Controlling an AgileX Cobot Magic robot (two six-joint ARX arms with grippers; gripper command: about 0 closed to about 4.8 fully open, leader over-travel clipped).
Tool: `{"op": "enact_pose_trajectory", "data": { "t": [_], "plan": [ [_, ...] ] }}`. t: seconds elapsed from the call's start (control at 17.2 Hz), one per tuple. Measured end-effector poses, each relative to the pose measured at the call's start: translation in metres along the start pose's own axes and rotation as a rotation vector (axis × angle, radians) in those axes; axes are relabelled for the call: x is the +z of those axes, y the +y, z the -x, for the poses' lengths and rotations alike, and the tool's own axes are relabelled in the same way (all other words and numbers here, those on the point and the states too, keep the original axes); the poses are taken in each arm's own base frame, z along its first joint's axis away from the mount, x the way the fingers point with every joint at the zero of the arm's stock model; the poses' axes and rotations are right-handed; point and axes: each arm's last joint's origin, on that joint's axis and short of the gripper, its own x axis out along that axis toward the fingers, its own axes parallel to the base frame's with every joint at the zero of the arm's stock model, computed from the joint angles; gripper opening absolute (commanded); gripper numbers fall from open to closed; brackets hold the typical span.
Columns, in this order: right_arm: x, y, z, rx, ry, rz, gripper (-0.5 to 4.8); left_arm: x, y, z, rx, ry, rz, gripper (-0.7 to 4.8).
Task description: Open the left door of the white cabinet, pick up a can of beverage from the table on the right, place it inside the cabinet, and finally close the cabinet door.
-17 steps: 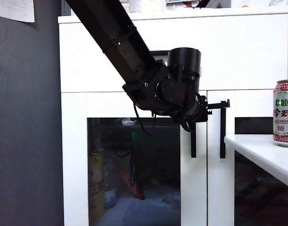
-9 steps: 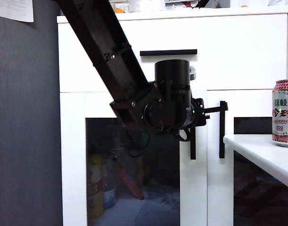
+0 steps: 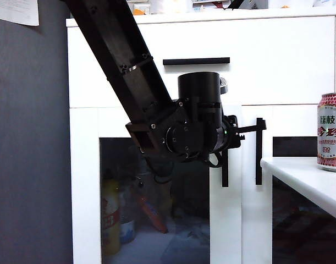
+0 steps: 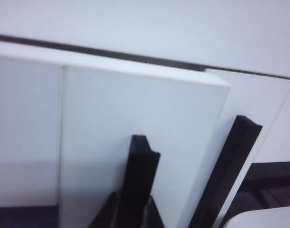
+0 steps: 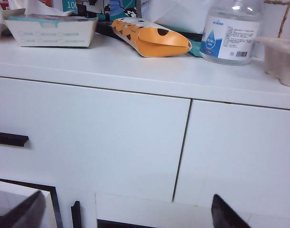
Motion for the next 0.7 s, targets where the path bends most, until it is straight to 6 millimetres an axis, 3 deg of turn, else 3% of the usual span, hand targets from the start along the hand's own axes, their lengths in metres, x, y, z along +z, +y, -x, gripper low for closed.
{"op": "enact_pose_trajectory", "data": {
  "t": [0.7],
  "plan": [
    [-0.004,0.0002,0.0005,0.002,0.042,-0.021,4.79,0.0067,-0.0049,0.0008,0.013,0.1,-0.038,-0.05]
  ]
}}
